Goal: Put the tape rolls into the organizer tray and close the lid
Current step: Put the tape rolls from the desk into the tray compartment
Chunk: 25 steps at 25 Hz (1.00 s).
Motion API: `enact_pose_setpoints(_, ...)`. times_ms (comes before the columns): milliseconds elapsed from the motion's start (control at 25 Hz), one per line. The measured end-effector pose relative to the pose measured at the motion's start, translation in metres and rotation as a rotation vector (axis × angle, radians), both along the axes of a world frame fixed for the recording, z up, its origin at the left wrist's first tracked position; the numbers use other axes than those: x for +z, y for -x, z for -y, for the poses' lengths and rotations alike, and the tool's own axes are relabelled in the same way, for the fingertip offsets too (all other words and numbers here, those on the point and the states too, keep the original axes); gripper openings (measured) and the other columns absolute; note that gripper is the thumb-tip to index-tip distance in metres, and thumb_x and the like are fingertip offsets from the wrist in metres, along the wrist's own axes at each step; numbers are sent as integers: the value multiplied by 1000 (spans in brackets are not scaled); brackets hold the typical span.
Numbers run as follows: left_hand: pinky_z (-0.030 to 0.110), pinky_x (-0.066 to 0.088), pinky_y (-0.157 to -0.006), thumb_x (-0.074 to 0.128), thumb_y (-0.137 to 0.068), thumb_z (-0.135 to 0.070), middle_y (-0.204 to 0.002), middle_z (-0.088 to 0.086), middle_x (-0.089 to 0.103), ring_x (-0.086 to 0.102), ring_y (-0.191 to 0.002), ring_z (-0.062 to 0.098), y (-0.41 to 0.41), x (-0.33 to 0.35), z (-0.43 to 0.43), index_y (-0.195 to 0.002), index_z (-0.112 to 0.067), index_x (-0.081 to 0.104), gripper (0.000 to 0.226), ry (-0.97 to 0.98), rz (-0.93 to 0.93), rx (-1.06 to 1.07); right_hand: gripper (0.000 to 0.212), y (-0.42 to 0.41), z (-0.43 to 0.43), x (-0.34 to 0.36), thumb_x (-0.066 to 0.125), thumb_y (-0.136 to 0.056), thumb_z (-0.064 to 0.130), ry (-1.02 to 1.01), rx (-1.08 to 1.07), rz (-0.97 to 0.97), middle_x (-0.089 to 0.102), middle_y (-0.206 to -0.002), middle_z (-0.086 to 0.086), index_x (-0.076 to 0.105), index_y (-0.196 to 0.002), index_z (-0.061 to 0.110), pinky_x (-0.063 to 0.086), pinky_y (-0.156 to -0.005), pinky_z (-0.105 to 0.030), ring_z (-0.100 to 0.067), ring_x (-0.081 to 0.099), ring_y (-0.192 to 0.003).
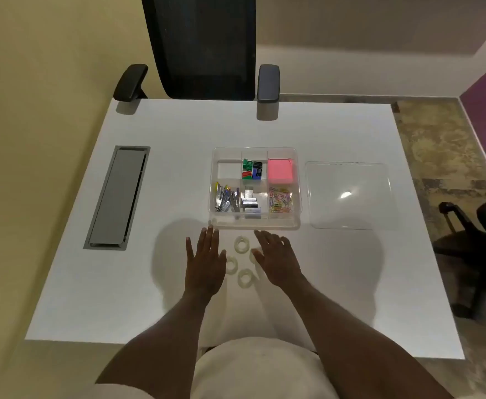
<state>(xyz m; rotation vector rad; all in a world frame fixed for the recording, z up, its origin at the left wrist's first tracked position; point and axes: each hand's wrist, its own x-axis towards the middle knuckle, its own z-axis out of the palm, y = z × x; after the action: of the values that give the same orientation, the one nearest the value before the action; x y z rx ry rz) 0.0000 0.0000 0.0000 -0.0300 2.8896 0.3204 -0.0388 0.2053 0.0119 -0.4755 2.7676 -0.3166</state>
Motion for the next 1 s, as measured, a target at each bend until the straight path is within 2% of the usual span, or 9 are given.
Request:
enact_pose_setpoints(160, 57, -1, -130, 22, -111, -37, -175, 5, 6, -2, -163, 22, 7, -18, 18, -166, -15, 13, 60, 35, 76, 25, 56, 9, 14, -15, 41, -106, 36, -26, 39, 85, 38, -159, -2, 27, -158, 19, 32, -115, -37, -22, 41, -141)
enact_pose_setpoints(440, 57, -2, -130, 22, -111, -38, -175, 6, 1, -5, -162, 23, 29, -40, 42, -166, -14, 9, 61, 2, 196, 42, 66, 35, 36, -34, 65, -94, 28, -53, 51, 163, 44, -153, -1, 35, -153, 22, 37, -114, -35, -22, 46, -137)
enact_pose_setpoints(720, 54, -3, -131, 26, -111, -43, -174, 6, -10, -10, -162, 24, 62, -56, 57, -165, -15, -4, 68, -23, 277, 53, 46, 57, 52, -54, 64, -91, 17, -61, 99, 138, 55, -134, -3, 51, -135, 20, 44, -105, -34, -23, 53, -121)
enact_pose_setpoints(840, 52, -2, -132, 24, -110, -45, -174, 5, -15, -14, -161, 23, 68, -60, 57, -165, -17, -8, 69, -45, 312, 68, 47, 60, 52, -58, 67, -90, 22, -28, 112, 122, 58, -133, -4, 53, -134, 18, 45, -107, -35, -23, 55, -121)
enact_pose_setpoints(1000, 53, 0, -132, 32, -109, -50, -173, 5, -18, -15, -161, 23, 68, -63, 54, -165, -18, -9, 77, -101, 321, 107, 55, 60, 57, -55, 68, -90, 37, 105, 82, 53, 58, -139, -7, 52, -139, 17, 48, -107, -38, -25, 57, -123)
